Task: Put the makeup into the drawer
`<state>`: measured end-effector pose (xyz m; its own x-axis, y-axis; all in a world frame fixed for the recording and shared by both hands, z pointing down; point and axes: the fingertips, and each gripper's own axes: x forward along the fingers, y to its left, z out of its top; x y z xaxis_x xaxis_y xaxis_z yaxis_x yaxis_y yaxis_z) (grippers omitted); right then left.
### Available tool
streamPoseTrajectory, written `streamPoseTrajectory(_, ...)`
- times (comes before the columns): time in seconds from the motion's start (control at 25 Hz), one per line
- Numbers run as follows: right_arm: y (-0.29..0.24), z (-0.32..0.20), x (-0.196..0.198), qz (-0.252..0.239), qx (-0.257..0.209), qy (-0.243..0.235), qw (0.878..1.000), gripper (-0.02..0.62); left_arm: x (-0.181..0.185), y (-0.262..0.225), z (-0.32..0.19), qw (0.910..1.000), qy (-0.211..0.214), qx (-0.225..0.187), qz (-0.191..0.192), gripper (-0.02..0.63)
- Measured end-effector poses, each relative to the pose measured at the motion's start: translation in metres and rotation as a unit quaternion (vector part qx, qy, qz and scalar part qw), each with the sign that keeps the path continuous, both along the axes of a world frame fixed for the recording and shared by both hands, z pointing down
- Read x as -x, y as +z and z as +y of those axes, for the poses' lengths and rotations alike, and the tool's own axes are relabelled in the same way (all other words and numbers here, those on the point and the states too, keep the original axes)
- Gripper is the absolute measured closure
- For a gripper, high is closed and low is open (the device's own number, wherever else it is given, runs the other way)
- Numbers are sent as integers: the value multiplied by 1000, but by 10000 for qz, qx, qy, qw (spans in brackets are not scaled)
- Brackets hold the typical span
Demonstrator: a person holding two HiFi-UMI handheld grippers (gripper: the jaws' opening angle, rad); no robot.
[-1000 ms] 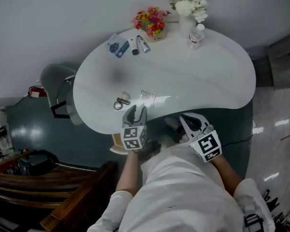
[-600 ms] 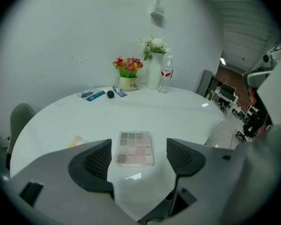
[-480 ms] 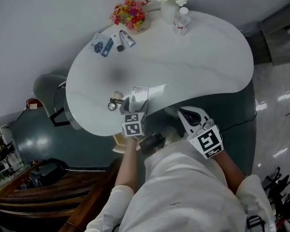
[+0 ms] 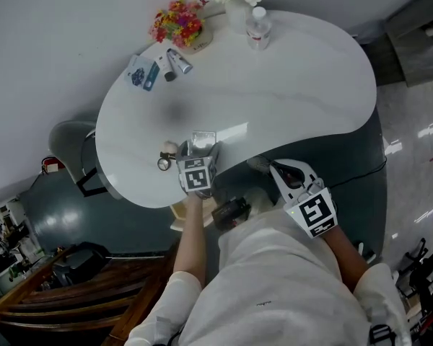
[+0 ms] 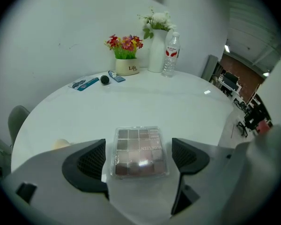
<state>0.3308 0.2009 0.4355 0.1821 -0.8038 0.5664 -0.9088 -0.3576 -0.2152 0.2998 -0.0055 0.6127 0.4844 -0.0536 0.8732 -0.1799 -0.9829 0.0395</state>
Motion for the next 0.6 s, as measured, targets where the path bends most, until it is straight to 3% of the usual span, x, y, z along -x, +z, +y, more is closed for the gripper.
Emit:
streamPoseTrajectory(0.2,1,5,-6,-22,-11,56,10000,581,-6,8,3,9994,234,-52,-259,184)
streamPoseTrajectory(0.6,4,12,-15,-100,-9,99,9999,581,-7,14,6,9991,202,102,-370,189)
